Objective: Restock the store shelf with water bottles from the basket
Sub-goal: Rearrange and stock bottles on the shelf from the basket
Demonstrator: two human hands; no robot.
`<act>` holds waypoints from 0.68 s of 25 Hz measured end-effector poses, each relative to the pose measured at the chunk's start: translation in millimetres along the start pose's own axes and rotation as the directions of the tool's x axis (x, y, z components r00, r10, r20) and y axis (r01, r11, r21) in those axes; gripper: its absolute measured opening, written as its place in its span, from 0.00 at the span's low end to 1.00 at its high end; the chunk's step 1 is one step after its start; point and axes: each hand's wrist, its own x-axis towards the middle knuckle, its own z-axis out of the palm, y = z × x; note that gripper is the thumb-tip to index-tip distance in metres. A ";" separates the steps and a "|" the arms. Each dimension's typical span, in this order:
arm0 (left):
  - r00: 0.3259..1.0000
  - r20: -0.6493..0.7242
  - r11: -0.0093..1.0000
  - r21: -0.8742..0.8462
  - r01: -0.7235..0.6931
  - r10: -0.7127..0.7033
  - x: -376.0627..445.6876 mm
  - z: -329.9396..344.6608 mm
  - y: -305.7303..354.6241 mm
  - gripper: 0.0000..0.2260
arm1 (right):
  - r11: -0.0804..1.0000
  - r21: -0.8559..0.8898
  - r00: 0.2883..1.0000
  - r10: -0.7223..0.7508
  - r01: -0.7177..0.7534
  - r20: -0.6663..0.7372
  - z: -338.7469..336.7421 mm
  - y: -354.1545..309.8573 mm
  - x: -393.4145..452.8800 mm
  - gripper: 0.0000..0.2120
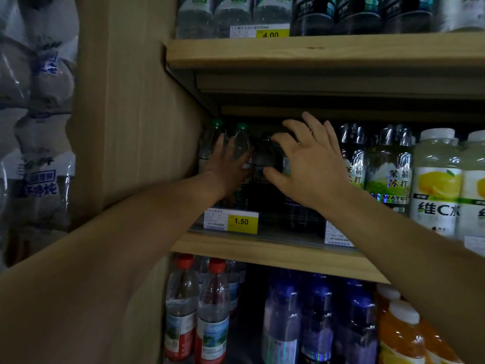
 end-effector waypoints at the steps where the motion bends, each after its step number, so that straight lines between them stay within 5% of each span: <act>1: 1.000 0.005 1.000 -0.005 -0.005 0.005 1.6 0.8 -0.5 0.45 | 1.000 -0.002 1.000 0.002 -0.001 0.006 0.3 -0.2 -0.8 0.31; 9: 0.999 0.014 0.945 -0.325 -0.025 0.031 -32.2 -16.4 -15.0 0.38 | 0.999 0.041 0.998 0.031 -0.034 0.063 -20.0 5.2 -18.3 0.32; 14: 0.992 -0.040 0.658 -0.752 0.051 -0.122 -110.2 -52.9 -11.7 0.35 | 0.991 0.125 0.989 0.038 -0.057 0.144 -56.7 0.9 -61.3 0.32; 17: 0.983 0.014 0.505 -0.857 0.106 -0.183 -171.3 -79.9 10.9 0.33 | 0.983 0.174 0.974 0.012 -0.052 0.227 -78.2 -6.0 -103.2 0.32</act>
